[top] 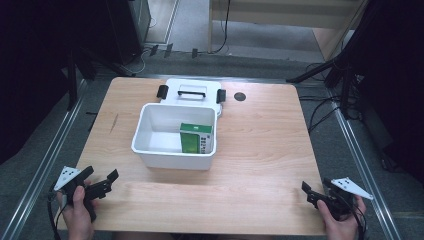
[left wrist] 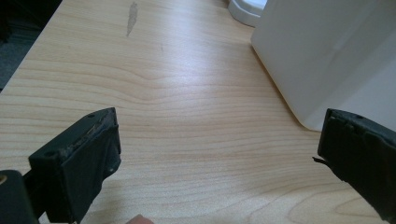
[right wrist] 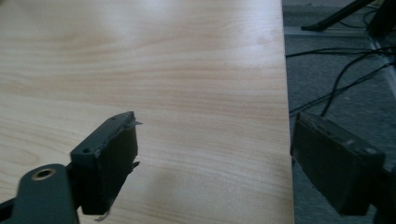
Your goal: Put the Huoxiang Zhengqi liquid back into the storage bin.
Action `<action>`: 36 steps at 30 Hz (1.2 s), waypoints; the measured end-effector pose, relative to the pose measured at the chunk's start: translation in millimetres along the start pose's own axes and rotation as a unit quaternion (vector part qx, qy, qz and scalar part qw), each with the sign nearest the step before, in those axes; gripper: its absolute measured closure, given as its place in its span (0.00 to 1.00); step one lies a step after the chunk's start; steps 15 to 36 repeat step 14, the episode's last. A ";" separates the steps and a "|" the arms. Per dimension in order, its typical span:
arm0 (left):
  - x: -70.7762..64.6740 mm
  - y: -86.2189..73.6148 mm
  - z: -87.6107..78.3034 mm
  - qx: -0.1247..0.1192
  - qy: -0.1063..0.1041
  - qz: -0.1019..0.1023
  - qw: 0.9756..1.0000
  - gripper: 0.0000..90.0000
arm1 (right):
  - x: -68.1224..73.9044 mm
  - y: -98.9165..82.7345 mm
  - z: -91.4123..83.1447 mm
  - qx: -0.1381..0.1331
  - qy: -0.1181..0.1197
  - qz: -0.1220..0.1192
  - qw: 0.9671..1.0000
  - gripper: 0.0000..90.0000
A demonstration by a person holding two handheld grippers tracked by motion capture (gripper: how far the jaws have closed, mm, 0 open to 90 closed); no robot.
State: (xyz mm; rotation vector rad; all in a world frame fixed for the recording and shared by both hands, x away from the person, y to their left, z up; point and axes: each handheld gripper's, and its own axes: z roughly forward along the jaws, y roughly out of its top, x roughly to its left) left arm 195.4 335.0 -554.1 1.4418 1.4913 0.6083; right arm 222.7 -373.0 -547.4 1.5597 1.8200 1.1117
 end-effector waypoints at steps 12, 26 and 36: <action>0.6 0.2 0.5 0.002 -0.001 -0.003 1.000 0.00 | -1.3 -6.3 -12.4 -0.061 0.023 0.014 0.998 0.18; 0.7 0.4 0.7 0.001 0.000 -0.003 1.000 0.00 | -1.0 -6.3 -12.3 -0.061 0.022 0.014 0.998 0.18; 0.7 0.4 0.7 0.001 0.000 -0.003 1.000 0.00 | -1.0 -6.3 -12.3 -0.061 0.022 0.014 0.998 0.18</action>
